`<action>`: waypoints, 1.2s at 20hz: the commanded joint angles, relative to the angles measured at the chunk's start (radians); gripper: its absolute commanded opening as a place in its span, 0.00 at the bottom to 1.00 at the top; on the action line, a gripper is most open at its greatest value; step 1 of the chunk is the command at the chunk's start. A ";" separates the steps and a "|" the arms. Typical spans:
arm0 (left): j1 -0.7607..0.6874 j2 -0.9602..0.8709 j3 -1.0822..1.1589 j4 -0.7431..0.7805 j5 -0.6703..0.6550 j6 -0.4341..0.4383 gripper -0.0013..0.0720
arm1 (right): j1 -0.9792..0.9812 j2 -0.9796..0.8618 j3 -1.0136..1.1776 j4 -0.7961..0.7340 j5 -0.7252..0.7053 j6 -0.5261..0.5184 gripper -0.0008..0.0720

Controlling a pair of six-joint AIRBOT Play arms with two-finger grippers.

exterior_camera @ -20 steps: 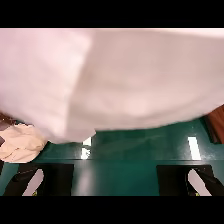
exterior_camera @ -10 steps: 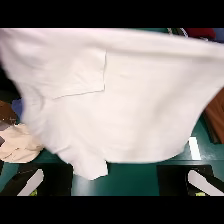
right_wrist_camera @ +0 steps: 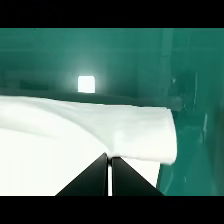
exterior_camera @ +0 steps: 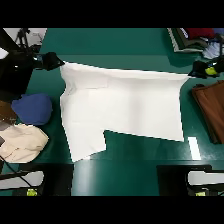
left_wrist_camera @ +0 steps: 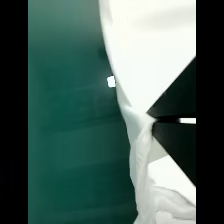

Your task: Fold the shirts.

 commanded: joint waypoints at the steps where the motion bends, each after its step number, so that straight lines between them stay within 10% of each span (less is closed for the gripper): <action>1: -0.009 -0.094 -0.005 0.014 0.161 0.018 0.05 | 0.008 -0.087 -0.008 0.002 -0.175 0.001 0.03; 7: -0.008 -0.098 -0.004 0.057 0.064 0.165 0.05 | 0.010 -0.088 -0.020 0.002 -0.098 0.000 0.03; 20: -0.008 -0.126 -0.138 0.293 0.007 0.063 0.07 | 0.131 -0.014 -0.372 0.010 -0.192 0.001 0.03; 21: -0.008 -0.126 -0.133 0.296 -0.008 0.034 0.43 | 0.131 -0.015 -0.360 0.010 -0.172 0.001 0.05; 22: -0.008 -0.124 -0.127 0.307 -0.033 0.009 0.87 | 0.127 -0.015 -0.338 0.010 -0.138 0.000 0.27; 23: -0.008 -0.124 -0.112 0.327 -0.070 -0.019 0.89 | 0.120 -0.015 -0.309 0.010 -0.090 0.000 0.51; 24: -0.008 -0.122 -0.090 0.351 -0.128 -0.040 0.78 | 0.108 -0.014 -0.274 0.009 -0.022 -0.001 0.53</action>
